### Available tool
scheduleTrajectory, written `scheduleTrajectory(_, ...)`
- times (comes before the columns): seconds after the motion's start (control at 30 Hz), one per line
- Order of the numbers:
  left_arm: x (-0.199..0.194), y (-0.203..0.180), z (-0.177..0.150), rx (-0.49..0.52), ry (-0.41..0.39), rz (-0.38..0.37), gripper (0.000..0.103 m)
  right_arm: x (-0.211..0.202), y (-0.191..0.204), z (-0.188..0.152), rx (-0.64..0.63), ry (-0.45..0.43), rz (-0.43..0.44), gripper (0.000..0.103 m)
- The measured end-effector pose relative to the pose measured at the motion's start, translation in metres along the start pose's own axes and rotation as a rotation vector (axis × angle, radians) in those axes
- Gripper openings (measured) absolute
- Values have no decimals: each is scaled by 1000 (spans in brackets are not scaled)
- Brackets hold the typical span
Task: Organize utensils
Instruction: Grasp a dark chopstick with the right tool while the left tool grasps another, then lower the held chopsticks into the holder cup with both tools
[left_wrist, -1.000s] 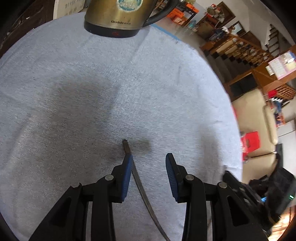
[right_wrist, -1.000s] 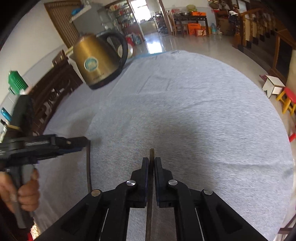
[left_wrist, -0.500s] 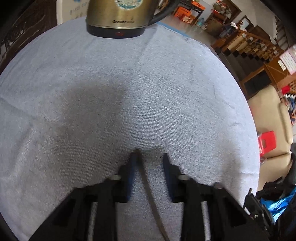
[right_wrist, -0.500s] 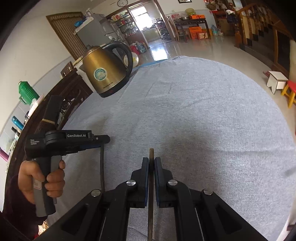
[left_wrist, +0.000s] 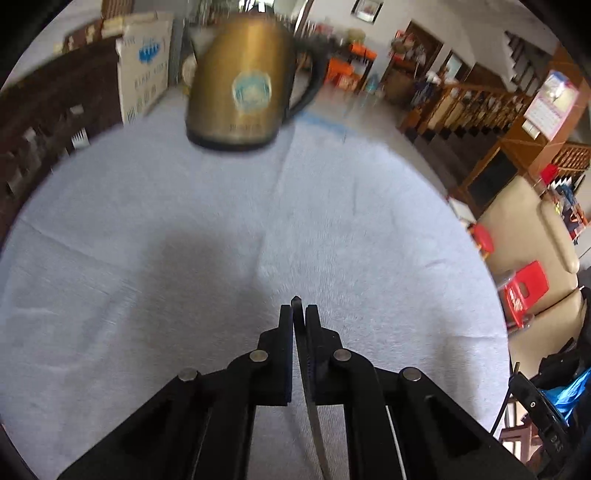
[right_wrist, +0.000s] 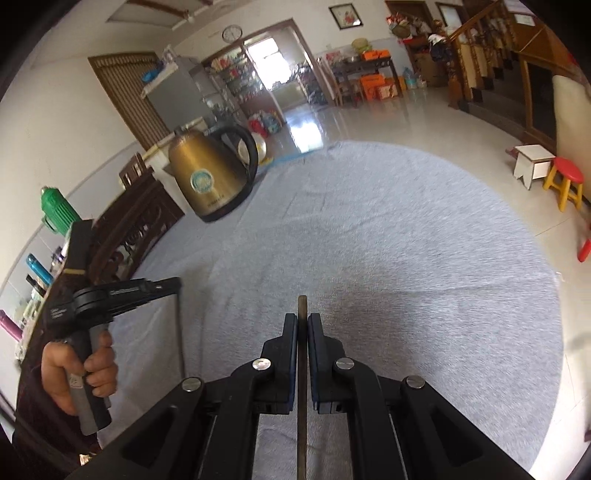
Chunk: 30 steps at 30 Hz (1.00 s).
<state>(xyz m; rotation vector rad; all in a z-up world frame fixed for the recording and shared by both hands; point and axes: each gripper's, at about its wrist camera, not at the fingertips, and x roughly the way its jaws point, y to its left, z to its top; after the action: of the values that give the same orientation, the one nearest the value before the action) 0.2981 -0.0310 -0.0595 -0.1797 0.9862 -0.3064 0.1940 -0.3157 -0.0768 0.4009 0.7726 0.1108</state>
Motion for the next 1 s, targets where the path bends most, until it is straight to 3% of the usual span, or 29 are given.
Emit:
scheduleTrajectory(0.17,-72,14,-8,16,-162,29,5,-36,11,-11,6,-93,2,6)
scheduleTrajectory(0.37,-129,30,-28,3,-290,63,5,-74,29,-27,-10,-193,0,6)
scheduleTrajectory(0.77,-201,30,-89,2,-453,91,5,-131,63,-52,-49,-306,43,6)
scheduleTrajectory(1.0,-225,24,-109,12,-506,64,5,-151,82,-61,-87,-344,42,6)
